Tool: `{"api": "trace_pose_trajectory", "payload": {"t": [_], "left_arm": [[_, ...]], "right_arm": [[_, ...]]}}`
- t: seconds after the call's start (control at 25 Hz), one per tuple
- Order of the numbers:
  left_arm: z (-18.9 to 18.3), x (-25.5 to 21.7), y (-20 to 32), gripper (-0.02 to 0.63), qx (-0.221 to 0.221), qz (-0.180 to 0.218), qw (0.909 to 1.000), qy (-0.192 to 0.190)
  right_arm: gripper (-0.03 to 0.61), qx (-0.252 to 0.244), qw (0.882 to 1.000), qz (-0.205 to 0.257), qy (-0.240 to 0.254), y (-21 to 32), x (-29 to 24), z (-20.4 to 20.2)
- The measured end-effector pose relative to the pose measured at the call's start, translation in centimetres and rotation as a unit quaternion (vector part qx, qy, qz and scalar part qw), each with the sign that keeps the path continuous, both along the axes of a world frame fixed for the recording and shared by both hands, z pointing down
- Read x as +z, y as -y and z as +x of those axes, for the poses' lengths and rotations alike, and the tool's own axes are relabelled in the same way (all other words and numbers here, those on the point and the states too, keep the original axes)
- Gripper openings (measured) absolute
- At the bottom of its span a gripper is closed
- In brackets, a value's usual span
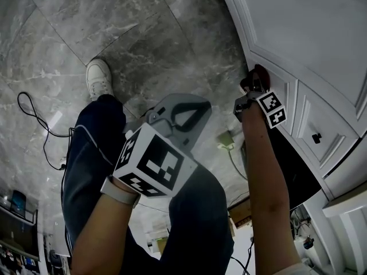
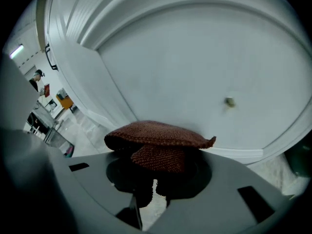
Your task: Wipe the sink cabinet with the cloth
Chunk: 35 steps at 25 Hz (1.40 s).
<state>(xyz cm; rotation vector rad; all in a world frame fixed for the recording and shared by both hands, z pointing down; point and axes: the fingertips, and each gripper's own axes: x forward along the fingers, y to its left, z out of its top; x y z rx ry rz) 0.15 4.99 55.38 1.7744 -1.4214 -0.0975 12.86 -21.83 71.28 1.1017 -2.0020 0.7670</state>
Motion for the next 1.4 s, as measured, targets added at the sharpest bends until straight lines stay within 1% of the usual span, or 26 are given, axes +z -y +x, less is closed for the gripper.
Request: {"api": "trace_pose_trajectory", "payload": {"t": [0.08, 0.2, 0.4, 0.56, 0.76, 0.92, 1.04, 1.16, 1.28, 1.4], "left_arm": [[-0.8, 0.1, -0.2, 0.011, -0.003, 0.0, 1.0, -0.005], [-2.1, 0.1, -0.3, 0.011, -0.011, 0.002, 0.9999, -0.01], [-2.9, -0.2, 0.0, 0.011, -0.009, 0.007, 0.9999, -0.013], [-2.8, -0.7, 0.8, 0.011, 0.0, 0.015, 0.9998, -0.011], [-0.9, -1.3, 1.7, 0.011, 0.025, 0.024, 0.9994, -0.011], [0.3, -1.9, 2.6, 0.011, 0.027, 0.032, 0.999, -0.016], [2.0, -1.9, 2.8, 0.011, 0.041, 0.029, 0.9987, -0.011], [3.9, -1.9, 3.0, 0.011, 0.058, 0.029, 0.9979, -0.004], [5.1, -1.8, 3.5, 0.011, 0.063, 0.028, 0.9976, -0.003], [6.3, -1.7, 3.8, 0.011, 0.069, 0.025, 0.9973, 0.001]], "right_arm": [[0.109, 0.012, 1.0, 0.0, 0.0, -0.2, 0.0, -1.0], [0.109, 0.031, 0.999, 0.005, -0.009, -0.3, -0.1, -1.2], [0.109, 0.022, 0.999, 0.014, -0.021, -0.2, -1.0, -1.1], [0.109, 0.024, 1.0, 0.019, -0.006, -0.3, -2.9, -1.4], [0.109, 0.005, 0.999, 0.025, 0.019, -0.4, -5.9, -1.5], [0.109, 0.013, 0.997, 0.03, 0.069, -0.4, -8.6, -1.7], [0.109, 0.007, 0.995, 0.027, 0.097, -0.6, -10.1, -1.5], [0.109, -0.005, 0.993, 0.028, 0.114, -0.6, -11.0, -0.9], [0.109, -0.008, 0.991, 0.027, 0.129, -0.5, -11.5, -0.1], [0.109, -0.008, 0.991, 0.024, 0.135, -0.4, -11.6, 1.1]]}}
